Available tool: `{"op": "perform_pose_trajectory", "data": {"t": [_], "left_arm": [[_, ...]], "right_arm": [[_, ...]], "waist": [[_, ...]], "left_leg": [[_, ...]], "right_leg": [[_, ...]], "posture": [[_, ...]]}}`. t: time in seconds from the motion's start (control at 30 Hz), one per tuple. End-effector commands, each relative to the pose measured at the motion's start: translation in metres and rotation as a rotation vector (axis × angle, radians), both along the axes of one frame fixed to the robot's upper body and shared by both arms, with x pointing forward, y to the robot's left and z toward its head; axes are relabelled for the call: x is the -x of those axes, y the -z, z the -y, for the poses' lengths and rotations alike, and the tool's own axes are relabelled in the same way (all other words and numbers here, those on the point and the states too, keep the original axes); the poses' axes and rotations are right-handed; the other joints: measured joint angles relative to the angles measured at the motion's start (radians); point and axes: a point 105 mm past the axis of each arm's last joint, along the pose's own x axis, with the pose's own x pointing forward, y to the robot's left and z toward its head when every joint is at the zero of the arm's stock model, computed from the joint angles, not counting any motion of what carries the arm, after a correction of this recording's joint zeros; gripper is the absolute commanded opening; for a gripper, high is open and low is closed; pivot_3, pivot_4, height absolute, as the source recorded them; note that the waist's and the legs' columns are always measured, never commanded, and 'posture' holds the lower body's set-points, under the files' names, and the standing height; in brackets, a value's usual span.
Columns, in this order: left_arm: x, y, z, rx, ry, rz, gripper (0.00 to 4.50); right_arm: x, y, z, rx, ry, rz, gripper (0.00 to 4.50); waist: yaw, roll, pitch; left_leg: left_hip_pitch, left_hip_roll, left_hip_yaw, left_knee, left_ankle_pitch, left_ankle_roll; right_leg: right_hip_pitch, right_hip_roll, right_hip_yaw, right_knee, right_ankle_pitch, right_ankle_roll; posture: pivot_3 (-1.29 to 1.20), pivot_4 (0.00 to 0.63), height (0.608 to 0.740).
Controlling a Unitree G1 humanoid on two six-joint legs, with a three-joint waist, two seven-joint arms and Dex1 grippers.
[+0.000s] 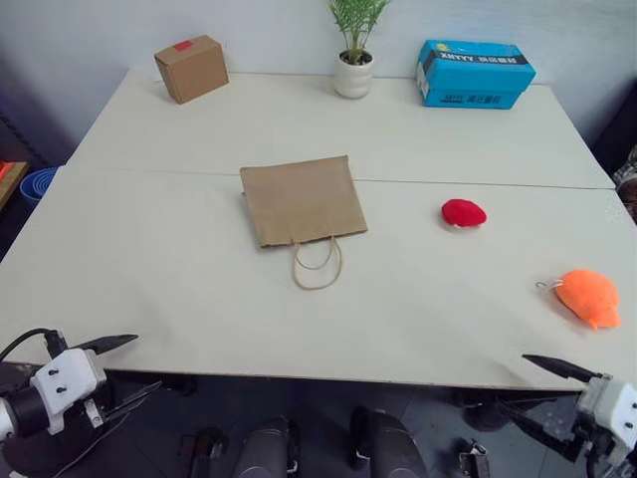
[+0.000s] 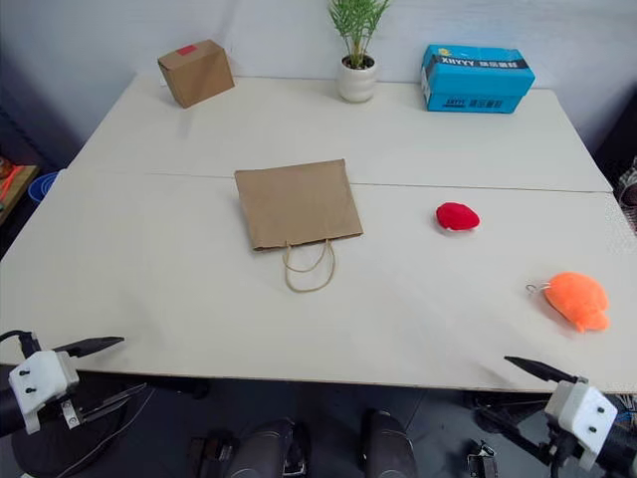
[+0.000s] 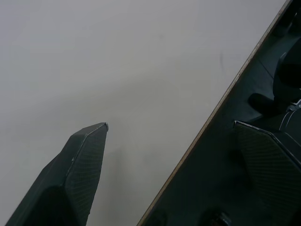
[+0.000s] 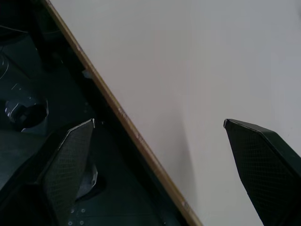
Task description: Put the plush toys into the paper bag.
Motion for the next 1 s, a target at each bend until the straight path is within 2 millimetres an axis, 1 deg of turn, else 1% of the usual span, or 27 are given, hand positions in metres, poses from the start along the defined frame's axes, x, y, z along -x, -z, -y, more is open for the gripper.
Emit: {"op": "perform_pose_trajectory", "data": {"t": [0.03,0.1,0.13,0.17,0.2,0.23,0.3,0.4,0.47,0.5,0.53,0.6,0.67,0.77,0.83,0.9,1.0], "left_arm": [[-0.006,-0.017,0.007,0.029,0.017,0.062,4.49],[-0.016,-0.030,0.016,0.103,0.023,0.087,4.49],[-0.023,-0.039,0.023,0.166,0.031,0.086,4.49],[-0.031,-0.047,0.031,0.192,0.058,0.076,4.49],[-0.037,-0.053,0.040,0.207,0.088,0.050,4.49],[-0.049,-0.060,0.051,0.200,0.125,0.070,4.49],[-0.066,-0.070,0.066,0.184,0.168,0.103,4.49],[-0.097,-0.072,0.097,0.067,0.282,0.185,4.49],[-0.120,-0.079,0.115,0.082,0.289,0.249,4.49],[-0.132,-0.081,0.127,0.093,0.306,0.266,4.49],[-0.140,-0.081,0.136,0.095,0.323,0.275,4.49],[-0.162,-0.078,0.162,0.044,0.365,0.338,4.49],[-0.175,-0.077,0.183,0.041,0.405,0.369,4.49],[-0.184,-0.067,0.200,-0.022,0.475,0.378,3.86],[-0.189,-0.063,0.205,-0.049,0.501,0.379,3.23],[-0.192,-0.063,0.207,-0.051,0.522,0.377,2.61],[-0.197,-0.071,0.212,-0.029,0.562,0.375,1.65]], "right_arm": [[-0.008,-0.010,-0.005,-0.014,-0.004,0.054,4.50],[-0.017,-0.016,-0.012,-0.043,-0.011,0.094,4.50],[-0.023,-0.022,-0.017,-0.066,-0.011,0.125,4.50],[-0.028,-0.028,-0.022,-0.093,-0.010,0.153,4.50],[-0.033,-0.033,-0.026,-0.120,-0.007,0.181,4.50],[-0.040,-0.040,-0.031,-0.157,0.001,0.212,4.50],[-0.049,-0.048,-0.038,-0.200,0.009,0.248,4.50],[-0.065,-0.060,-0.052,-0.244,0.000,0.313,4.50],[-0.072,-0.064,-0.061,-0.262,-0.007,0.339,4.50],[-0.076,-0.065,-0.066,-0.272,-0.011,0.348,4.50],[-0.078,-0.066,-0.069,-0.278,-0.013,0.353,4.50],[-0.082,-0.065,-0.077,-0.291,-0.009,0.356,4.50],[-0.084,-0.063,-0.080,-0.293,0.005,0.357,4.50],[-0.083,-0.061,-0.079,-0.297,0.043,0.361,4.50],[-0.083,-0.061,-0.079,-0.299,0.061,0.362,4.50],[-0.081,-0.062,-0.079,-0.311,0.073,0.361,4.50],[-0.076,-0.066,-0.081,-0.343,0.088,0.361,3.94]], "waist": [[-0.002,-0.001,0.000],[-0.004,-0.001,-0.001],[-0.004,0.000,-0.001],[-0.003,-0.001,-0.001],[-0.002,-0.001,-0.001],[0.003,-0.001,-0.001],[0.011,0.002,-0.002],[0.020,0.004,-0.003],[0.021,0.004,-0.003],[0.021,0.004,-0.003],[0.023,0.003,-0.004],[0.024,0.003,-0.004],[0.024,0.002,-0.004],[0.019,0.002,-0.004],[0.016,0.002,-0.004],[0.014,0.002,-0.004],[0.018,0.002,-0.004]], "left_leg": [[0.000,0.000,0.000,-0.001,0.000,0.000],[0.002,0.001,0.001,-0.003,0.002,-0.003],[0.003,0.001,0.002,-0.004,0.003,-0.005],[0.003,0.001,0.002,-0.004,0.004,-0.006],[0.003,0.001,0.002,-0.004,0.006,-0.010],[0.004,0.001,0.001,-0.004,0.007,-0.011],[0.004,0.001,0.001,-0.004,0.008,-0.012],[0.004,0.001,0.003,-0.004,0.009,-0.013],[0.004,0.000,0.004,-0.004,0.009,-0.013],[0.004,0.000,0.005,-0.004,0.010,-0.013],[0.004,0.000,0.005,-0.004,0.013,-0.008],[0.004,-0.001,0.006,-0.003,0.013,-0.007],[0.004,-0.002,0.006,-0.003,0.014,-0.006],[0.003,-0.002,0.009,0.000,0.014,-0.005],[0.003,-0.001,0.010,0.000,0.014,-0.004],[0.003,0.001,0.010,0.002,0.014,-0.005],[0.002,0.004,0.009,0.005,0.013,-0.006]], "right_leg": [[0.000,0.000,0.000,0.000,0.000,-0.001],[0.000,0.001,0.001,0.000,-0.001,-0.001],[0.000,0.001,0.001,0.001,-0.001,-0.001],[0.000,0.001,0.001,0.001,-0.001,-0.002],[0.000,0.001,0.001,0.003,-0.001,-0.002],[-0.001,0.001,0.001,0.004,-0.002,-0.003],[-0.001,0.001,0.001,0.006,-0.002,-0.003],[-0.001,0.003,0.001,0.008,-0.002,-0.003],[-0.002,0.004,0.001,0.009,-0.002,-0.003],[-0.002,0.005,0.001,0.013,-0.002,-0.003],[-0.002,0.005,0.001,0.015,-0.002,-0.003],[-0.002,0.006,0.000,0.016,-0.002,-0.003],[-0.002,0.010,-0.003,0.016,-0.002,-0.002],[-0.003,0.010,-0.003,0.016,-0.001,-0.001],[-0.003,0.010,-0.002,0.016,-0.001,-0.001],[-0.003,0.010,-0.002,0.016,-0.001,-0.001],[-0.003,0.010,-0.002,0.017,-0.001,-0.001]], "posture": [[0.00,0.150,0.740],[0.00,0.150,0.740],[0.00,0.150,0.740],[0.00,0.150,0.740],[0.00,0.150,0.740],[0.00,0.150,0.740],[0.00,0.150,0.740],[0.00,0.150,0.740],[0.00,0.150,0.740],[0.00,0.150,0.740],[0.00,0.150,0.740],[0.00,0.150,0.740],[0.00,0.150,0.740],[0.00,0.150,0.740],[0.00,0.150,0.740],[0.00,0.150,0.740],[0.00,0.150,0.740]]}}
